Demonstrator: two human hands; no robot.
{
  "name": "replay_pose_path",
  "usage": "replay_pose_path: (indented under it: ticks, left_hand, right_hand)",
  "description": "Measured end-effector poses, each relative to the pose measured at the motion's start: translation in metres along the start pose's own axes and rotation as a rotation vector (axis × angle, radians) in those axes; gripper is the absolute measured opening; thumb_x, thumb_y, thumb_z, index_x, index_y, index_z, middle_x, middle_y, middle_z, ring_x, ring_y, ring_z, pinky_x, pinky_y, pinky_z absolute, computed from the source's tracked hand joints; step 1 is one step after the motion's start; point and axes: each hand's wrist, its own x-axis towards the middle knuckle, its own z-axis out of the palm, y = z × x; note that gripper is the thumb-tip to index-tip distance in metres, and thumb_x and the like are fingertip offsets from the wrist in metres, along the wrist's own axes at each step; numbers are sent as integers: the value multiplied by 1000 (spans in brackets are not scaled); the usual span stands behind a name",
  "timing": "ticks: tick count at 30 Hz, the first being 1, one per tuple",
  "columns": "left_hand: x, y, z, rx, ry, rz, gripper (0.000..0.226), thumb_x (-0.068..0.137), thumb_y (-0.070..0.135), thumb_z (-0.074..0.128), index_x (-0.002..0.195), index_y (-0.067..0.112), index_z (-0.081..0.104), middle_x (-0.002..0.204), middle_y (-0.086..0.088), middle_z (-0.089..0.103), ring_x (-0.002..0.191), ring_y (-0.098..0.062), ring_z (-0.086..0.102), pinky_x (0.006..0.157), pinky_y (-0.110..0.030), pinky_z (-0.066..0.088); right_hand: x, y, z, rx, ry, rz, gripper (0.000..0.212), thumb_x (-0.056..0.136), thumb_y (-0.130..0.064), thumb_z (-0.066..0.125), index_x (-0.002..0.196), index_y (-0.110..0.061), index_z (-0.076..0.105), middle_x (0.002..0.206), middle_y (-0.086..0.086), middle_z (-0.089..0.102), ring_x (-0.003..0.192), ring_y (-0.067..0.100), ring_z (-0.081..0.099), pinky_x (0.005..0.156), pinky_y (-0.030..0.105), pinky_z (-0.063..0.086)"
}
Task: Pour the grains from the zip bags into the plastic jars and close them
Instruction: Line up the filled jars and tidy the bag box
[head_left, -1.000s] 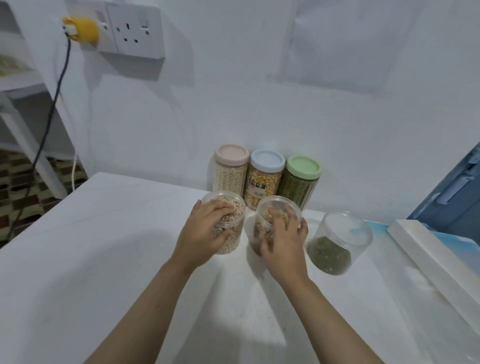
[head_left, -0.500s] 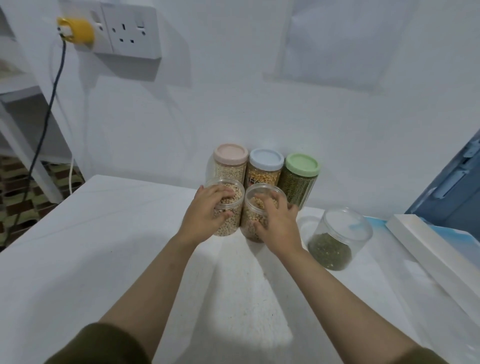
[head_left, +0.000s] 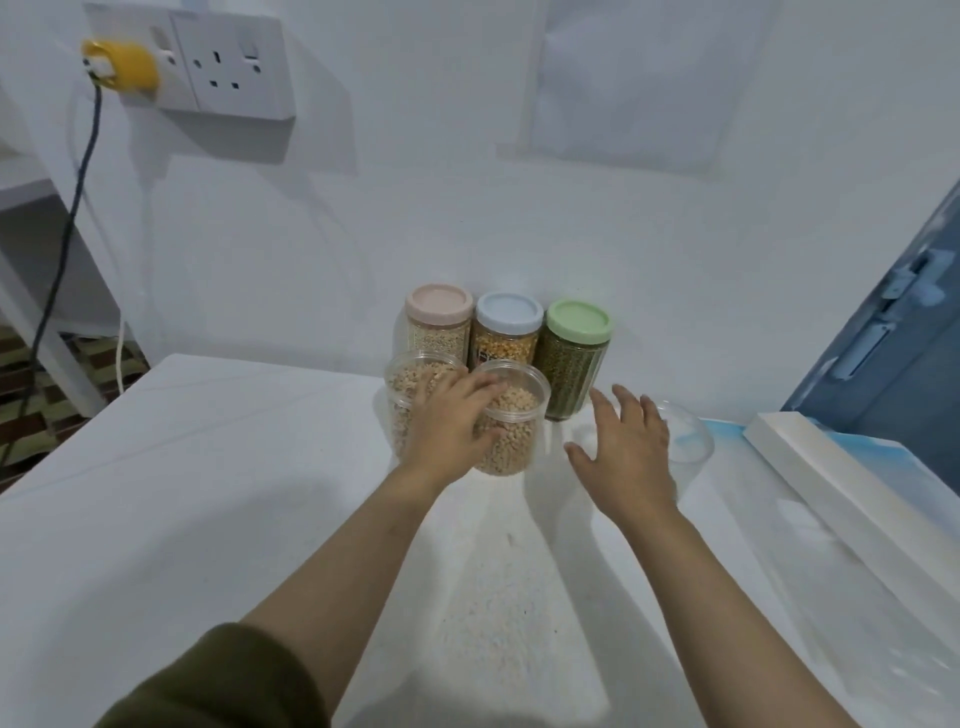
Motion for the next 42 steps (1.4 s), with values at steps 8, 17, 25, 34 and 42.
replay_pose_path:
  ticks: [8,17,25,34,42]
  left_hand:
    - [-2,-4,8,-3,52,2,57,84,42,73,137,33,55,144,14,51,140,-23,37,109,-35,11]
    - [0,-3,8,19,32,-21,58,83,44,73,137,33,55,144,15,51,140,-20,37,109,-36,13]
    - [3,-3,2,37,-23,-48,59,83,47,72,137,35,53,145,16,49,139,-16,37,110,-37,17]
    - [2,12,-2,-4,-64,-61,59,85,35,72,140,30,51,148,10,45,142,-19,32,118,-46,14]
    - [-32,106,34,-356,92,63,49,84,28,73,131,23,59,135,4,49,130,-15,38,110,-38,33]
  right_hand:
    - [-2,37,16,-72,45,63,65,96,-6,44,156,-21,24,163,5,20,150,29,14,121,49,5]
    - [23,18,25,155,-2,-238,66,86,-5,68,146,-24,46,155,-1,40,146,27,29,118,39,12]
    - [26,5,34,71,38,-241,61,93,-9,59,150,-20,40,158,4,36,147,30,25,117,44,13]
    - [20,9,25,153,67,-290,58,89,-5,60,145,-13,46,153,10,40,144,34,29,121,48,18]
    - [-43,66,-2,453,236,-129,50,94,-18,64,143,-21,50,150,1,41,139,19,30,113,26,23]
